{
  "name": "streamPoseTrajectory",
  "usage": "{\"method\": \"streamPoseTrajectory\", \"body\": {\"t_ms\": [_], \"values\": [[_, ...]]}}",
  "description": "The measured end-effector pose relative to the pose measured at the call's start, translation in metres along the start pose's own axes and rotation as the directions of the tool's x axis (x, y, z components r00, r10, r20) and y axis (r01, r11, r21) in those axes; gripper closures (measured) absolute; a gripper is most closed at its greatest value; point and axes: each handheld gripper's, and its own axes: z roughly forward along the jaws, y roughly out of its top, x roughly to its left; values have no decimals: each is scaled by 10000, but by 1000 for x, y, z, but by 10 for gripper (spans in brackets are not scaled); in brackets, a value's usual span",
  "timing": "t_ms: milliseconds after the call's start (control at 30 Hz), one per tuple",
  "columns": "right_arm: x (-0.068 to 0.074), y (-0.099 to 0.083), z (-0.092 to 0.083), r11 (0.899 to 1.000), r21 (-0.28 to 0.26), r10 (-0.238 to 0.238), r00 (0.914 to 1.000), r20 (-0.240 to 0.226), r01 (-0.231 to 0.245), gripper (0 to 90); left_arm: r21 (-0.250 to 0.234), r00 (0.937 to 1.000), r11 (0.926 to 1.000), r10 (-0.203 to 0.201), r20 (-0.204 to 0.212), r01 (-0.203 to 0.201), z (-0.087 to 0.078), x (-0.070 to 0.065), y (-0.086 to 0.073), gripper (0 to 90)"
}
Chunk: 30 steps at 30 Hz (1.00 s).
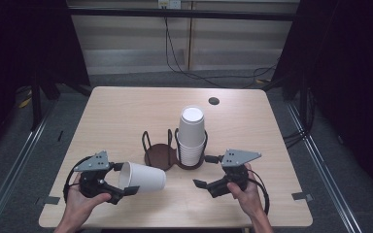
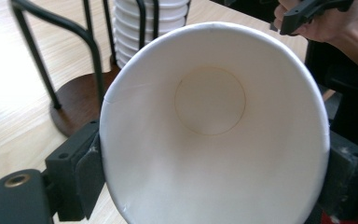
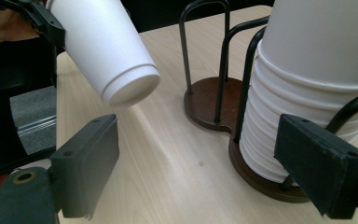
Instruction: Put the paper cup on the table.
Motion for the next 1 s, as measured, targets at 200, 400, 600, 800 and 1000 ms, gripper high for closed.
{"method": "streamPoseTrajectory", "body": {"t_ms": [200,400,600,800,1000], "values": [[0,-4,-1,9999,22,110,9996,250,-111,138,-109,9994,9994,-321,-106,320,-14,7,-6,123],[-1,-7,-4,9998,-48,206,9993,324,-205,138,-22,9979,9987,-507,-401,507,-24,12,-9,123],[-2,-7,-7,9997,-84,236,9990,390,-233,139,58,9947,9979,-643,-802,650,-35,20,-8,123],[-3,-8,-8,9995,-179,270,9992,282,-265,139,75,9935,9983,-560,-996,570,-41,26,-6,124],[-4,-8,-10,9992,-257,318,9990,311,-310,138,455,9889,9977,-424,-1424,493,-48,32,-1,124]]}}
